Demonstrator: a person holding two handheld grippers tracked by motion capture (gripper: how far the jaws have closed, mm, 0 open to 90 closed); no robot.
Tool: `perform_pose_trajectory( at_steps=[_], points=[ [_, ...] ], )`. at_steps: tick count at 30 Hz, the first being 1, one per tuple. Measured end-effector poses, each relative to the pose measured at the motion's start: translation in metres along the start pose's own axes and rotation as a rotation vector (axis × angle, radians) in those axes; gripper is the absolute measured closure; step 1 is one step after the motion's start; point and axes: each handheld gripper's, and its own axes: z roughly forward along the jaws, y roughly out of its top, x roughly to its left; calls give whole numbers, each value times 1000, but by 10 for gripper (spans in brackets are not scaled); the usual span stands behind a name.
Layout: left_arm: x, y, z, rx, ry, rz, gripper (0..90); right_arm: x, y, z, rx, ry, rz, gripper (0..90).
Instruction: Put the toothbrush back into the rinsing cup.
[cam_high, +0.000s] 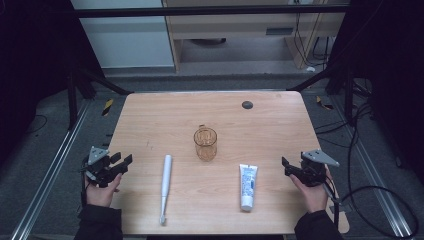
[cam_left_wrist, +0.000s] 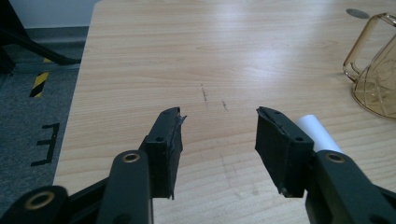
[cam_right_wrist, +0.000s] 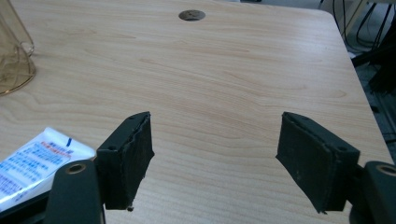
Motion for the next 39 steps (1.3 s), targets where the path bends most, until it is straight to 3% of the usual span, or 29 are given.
perform_pose_trajectory(
  at_steps=[7, 12, 20, 26, 33, 39],
  points=[
    [-10, -4, 0, 31, -7, 49, 570, 7, -1, -8, -15, 13, -20, 282],
    [-16, -5, 2, 56, -49, 46, 707, 12, -1, -6, -4, 28, -48, 310],
    [-31, -7, 9, 91, -69, 70, 862, 15, -3, -2, 24, 35, -63, 351],
    [-42, -7, 18, 103, -81, 95, 893, 15, -4, -2, 21, 52, -72, 349],
    [-51, -7, 39, 150, -103, 95, 894, 17, -3, 2, 30, 57, -84, 344],
    [-59, -8, 52, 179, -97, 115, 894, 21, -3, 5, 37, 66, -89, 341]
  ],
)
